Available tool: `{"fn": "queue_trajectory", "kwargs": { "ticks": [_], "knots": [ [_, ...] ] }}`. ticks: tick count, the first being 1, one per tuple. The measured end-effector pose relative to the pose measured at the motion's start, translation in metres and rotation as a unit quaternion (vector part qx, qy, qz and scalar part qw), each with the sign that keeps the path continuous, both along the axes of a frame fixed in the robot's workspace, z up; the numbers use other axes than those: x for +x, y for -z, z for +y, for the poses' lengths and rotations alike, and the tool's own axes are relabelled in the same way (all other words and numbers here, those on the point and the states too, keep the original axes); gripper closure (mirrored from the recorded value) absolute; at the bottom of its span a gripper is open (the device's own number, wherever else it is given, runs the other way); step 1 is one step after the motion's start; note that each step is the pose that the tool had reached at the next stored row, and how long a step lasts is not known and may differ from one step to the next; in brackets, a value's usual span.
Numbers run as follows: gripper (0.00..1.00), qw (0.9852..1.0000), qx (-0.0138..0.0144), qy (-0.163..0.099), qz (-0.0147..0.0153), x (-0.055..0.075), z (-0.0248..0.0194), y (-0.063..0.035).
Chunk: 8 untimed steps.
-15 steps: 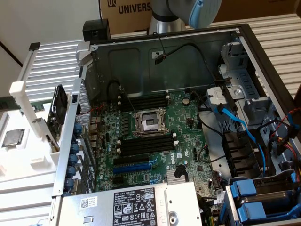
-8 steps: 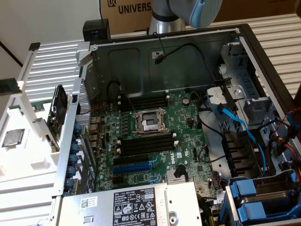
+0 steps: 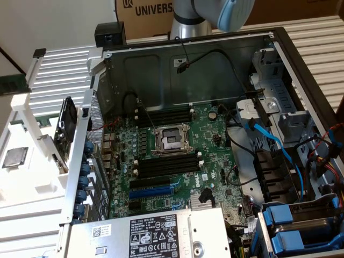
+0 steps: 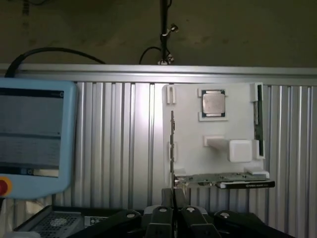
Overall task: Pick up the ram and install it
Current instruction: 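Pick up the ram and move it above insertion slot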
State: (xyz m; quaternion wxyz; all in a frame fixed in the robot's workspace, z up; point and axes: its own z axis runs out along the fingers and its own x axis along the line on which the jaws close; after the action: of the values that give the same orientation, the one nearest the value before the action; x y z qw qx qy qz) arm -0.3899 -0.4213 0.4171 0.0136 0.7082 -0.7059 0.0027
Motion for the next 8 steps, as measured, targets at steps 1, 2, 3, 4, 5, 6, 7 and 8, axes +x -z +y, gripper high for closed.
{"fn": "queue_trajectory", "kwargs": {
  "ticks": [1, 2, 3, 4, 5, 6, 7, 8],
  "knots": [
    [0.87, 1.0, 0.0, 0.0, 0.0002, 0.004, -0.0004, -0.002],
    [0.87, 1.0, 0.0, 0.0, 0.0004, 0.007, -0.0008, -0.0038],
    [0.87, 1.0, 0.0001, 0.0, 0.0007, 0.01, -0.0011, -0.0055],
    [0.87, 1.0, 0.0001, 0.0, 0.0009, 0.014, -0.0015, -0.0071],
    [0.87, 1.0, 0.0002, 0.0, 0.0011, 0.017, -0.0017, -0.008],
    [0.87, 1.0, 0.0003, 0.0, 0.0013, 0.02, -0.002, -0.0088],
    [0.87, 1.0, 0.0005, 0.0, 0.0015, 0.023, -0.0022, -0.0097],
    [0.87, 1.0, 0.0007, 0.0, 0.0017, 0.027, -0.0024, -0.0103]
  ]
}}
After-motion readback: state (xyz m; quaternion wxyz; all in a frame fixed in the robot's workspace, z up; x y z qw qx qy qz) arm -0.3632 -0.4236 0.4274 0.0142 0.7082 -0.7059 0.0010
